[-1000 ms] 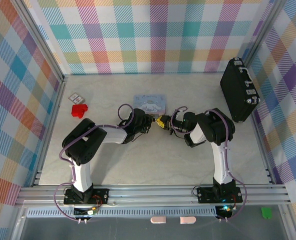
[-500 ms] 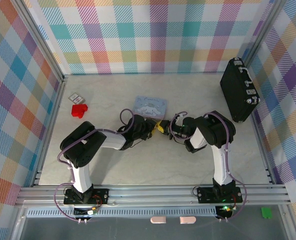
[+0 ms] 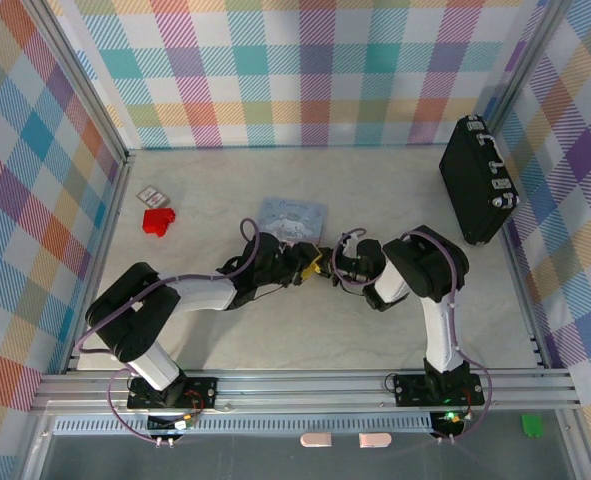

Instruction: Unlock the padlock with the key

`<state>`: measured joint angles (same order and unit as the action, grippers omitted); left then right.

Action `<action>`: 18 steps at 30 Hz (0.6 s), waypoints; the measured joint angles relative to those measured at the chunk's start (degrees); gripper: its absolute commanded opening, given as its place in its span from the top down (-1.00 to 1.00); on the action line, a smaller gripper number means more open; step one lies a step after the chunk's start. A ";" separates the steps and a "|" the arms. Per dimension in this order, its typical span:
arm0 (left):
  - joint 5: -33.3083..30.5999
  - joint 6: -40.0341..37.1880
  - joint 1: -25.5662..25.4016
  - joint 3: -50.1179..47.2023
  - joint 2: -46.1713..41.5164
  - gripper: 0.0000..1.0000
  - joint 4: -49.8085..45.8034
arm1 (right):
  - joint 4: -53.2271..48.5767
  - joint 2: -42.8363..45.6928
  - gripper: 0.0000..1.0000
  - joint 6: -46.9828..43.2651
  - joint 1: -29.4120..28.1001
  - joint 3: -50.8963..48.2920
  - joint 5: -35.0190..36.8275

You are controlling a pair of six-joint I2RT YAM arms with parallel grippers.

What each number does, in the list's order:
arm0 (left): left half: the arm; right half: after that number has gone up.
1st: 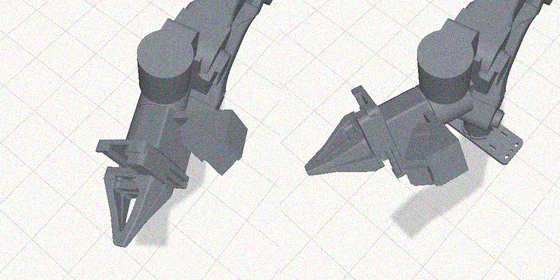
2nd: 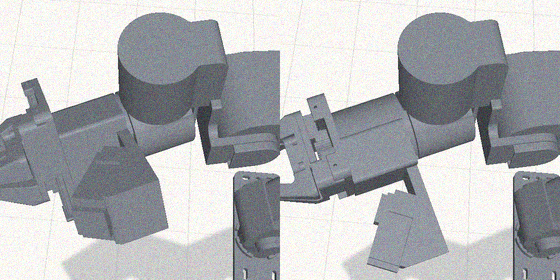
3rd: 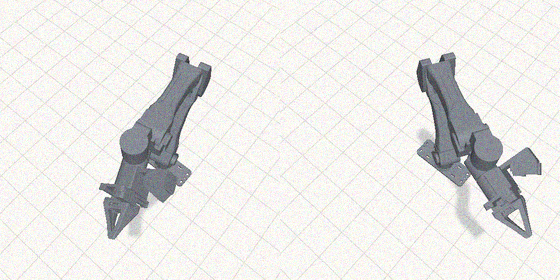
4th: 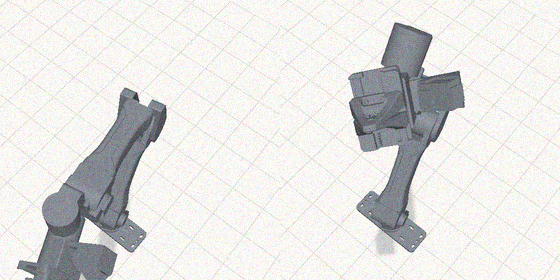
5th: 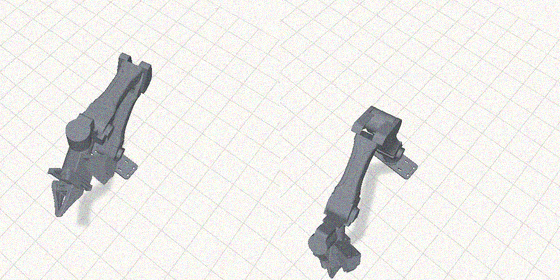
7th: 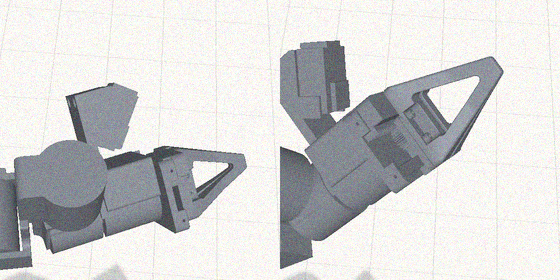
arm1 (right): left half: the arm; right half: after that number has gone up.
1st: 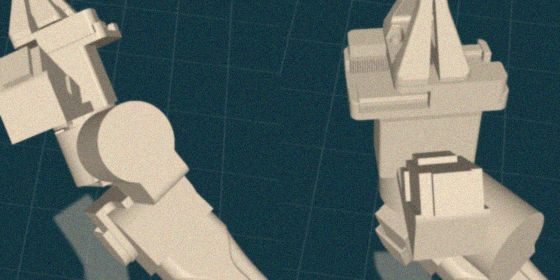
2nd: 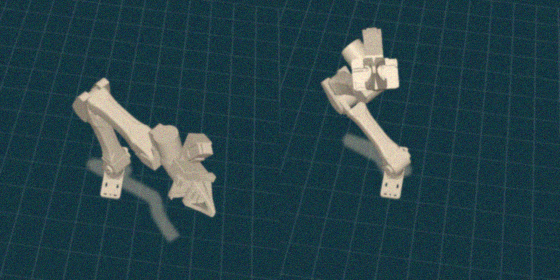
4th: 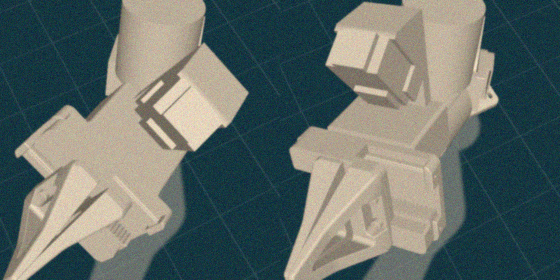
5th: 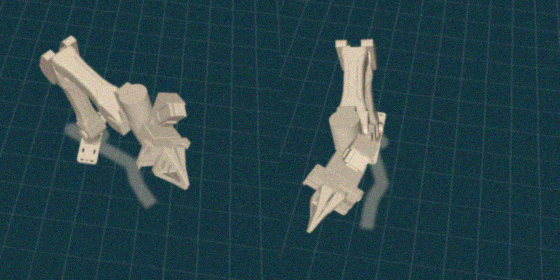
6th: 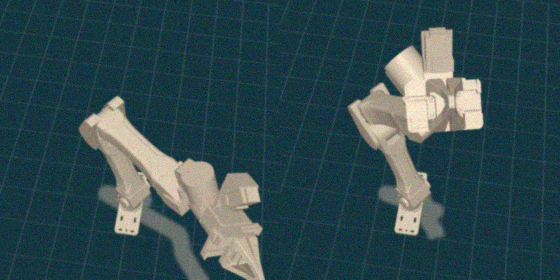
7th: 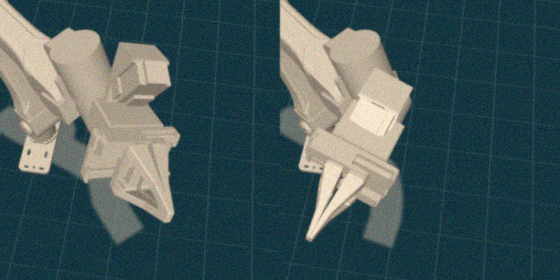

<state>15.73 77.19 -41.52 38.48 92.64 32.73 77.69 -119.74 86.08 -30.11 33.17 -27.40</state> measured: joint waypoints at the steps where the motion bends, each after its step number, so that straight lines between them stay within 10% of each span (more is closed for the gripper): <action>1: -0.35 -0.48 0.11 -0.76 -0.37 0.03 -1.27 | -0.52 0.39 1.00 -0.09 0.00 -0.22 0.11; 18: -5.95 -6.40 4.96 -6.99 -0.72 0.05 -0.39 | -3.08 2.27 1.00 -1.55 -0.87 -0.87 2.21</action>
<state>9.78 70.78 -36.56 31.48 91.92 32.34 74.61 -117.47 84.53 -30.98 32.29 -25.19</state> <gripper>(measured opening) 0.482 0.061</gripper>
